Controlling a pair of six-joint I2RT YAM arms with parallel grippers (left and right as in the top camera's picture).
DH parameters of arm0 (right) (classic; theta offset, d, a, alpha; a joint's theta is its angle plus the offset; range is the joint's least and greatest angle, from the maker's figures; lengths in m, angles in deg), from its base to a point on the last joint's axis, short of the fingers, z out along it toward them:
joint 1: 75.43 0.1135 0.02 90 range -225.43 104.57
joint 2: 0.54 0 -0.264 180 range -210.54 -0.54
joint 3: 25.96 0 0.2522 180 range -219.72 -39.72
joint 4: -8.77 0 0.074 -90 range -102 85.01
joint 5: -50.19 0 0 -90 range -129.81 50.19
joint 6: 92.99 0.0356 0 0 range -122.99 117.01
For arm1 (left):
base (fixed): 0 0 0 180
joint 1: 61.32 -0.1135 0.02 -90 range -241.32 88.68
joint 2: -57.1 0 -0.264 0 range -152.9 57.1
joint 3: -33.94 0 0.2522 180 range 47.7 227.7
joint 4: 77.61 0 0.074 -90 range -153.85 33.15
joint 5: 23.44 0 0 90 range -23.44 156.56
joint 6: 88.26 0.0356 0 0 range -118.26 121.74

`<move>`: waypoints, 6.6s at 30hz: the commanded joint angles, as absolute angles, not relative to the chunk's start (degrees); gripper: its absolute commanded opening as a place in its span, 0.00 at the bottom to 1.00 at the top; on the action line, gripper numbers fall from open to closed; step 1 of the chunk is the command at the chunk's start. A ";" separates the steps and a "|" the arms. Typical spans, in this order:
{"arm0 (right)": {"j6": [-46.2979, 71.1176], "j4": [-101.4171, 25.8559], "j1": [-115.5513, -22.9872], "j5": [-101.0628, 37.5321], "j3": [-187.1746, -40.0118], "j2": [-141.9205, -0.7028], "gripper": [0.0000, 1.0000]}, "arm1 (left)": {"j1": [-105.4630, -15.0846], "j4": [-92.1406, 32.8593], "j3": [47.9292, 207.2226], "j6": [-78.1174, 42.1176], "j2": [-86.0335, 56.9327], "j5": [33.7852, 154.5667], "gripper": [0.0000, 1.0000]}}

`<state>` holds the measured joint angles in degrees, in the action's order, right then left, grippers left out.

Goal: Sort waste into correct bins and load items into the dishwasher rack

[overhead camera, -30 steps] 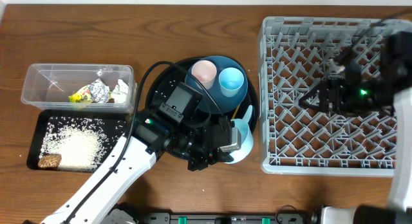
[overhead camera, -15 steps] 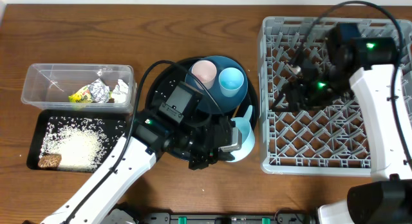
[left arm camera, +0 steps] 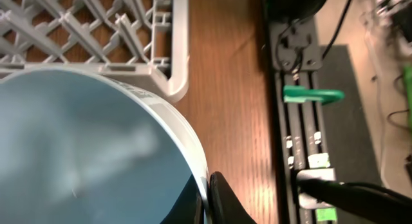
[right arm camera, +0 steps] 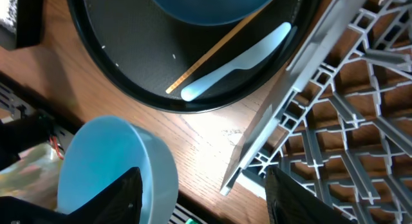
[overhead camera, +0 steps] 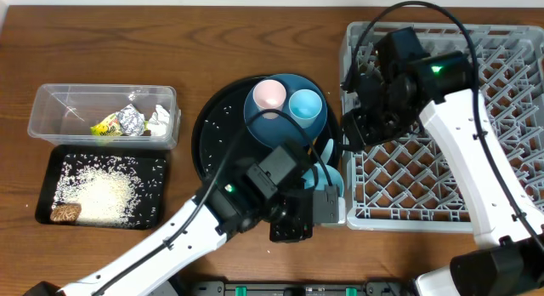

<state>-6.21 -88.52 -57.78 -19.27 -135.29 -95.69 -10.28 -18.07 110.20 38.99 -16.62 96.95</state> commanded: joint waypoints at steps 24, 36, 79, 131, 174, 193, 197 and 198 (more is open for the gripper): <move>-14.43 -90.62 -45.06 -25.42 -134.08 -99.74 0.47 | -8.46 -18.53 111.01 36.11 -15.83 86.39 0.06; -14.41 -86.77 -44.08 -26.29 -133.14 -103.34 0.31 | -8.46 -18.50 111.01 36.11 -15.83 86.37 0.06; 14.86 -98.79 -65.13 -53.61 -144.99 -100.55 0.01 | -28.11 -19.95 112.71 -4.87 2.90 62.22 0.51; 6.99 -89.20 -90.72 -104.93 -161.51 -123.28 0.01 | -36.50 -3.42 110.90 -15.10 -20.79 63.55 0.54; 2.03 -82.31 -76.06 -89.94 -163.39 -134.80 0.64 | -36.50 -3.29 110.90 -15.13 -20.77 66.05 0.54; 2.07 -94.01 -75.88 -38.42 -174.98 -112.44 0.69 | -36.50 -3.84 110.92 -15.10 -20.70 64.67 0.54; 2.07 -97.75 -75.73 -33.42 -174.96 -107.80 0.72 | -36.50 -6.83 110.92 -15.08 -20.70 69.26 0.54; 2.07 -98.97 -75.71 -32.87 -174.96 -107.08 0.72 | -36.50 -8.08 110.92 -15.10 -20.72 71.16 0.54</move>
